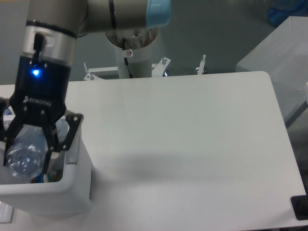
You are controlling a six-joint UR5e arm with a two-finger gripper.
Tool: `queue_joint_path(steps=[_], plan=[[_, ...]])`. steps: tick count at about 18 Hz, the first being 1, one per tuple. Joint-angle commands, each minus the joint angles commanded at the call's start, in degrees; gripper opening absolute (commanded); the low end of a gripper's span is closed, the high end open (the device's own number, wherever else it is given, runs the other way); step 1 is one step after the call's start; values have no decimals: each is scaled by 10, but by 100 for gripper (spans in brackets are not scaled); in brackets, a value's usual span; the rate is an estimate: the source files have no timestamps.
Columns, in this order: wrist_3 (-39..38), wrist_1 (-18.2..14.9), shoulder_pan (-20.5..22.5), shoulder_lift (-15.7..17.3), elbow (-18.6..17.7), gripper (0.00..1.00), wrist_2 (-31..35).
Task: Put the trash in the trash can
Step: 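Carry the bottle over the trash bin and lower it inside, then open the gripper to release the bottle into the bin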
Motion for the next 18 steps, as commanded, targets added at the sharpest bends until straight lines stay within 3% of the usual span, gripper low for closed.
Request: queue_joint_path(steps=[8, 10, 11, 16, 18], plan=[[1, 0, -7, -6, -15, 61, 0], [11, 0, -8, -9, -21, 75, 0], [14, 0, -9, -9, -25, 100, 1], [21, 0, -11, -11, -35, 100, -8], [60, -2, -7, -9, -40, 100, -5]])
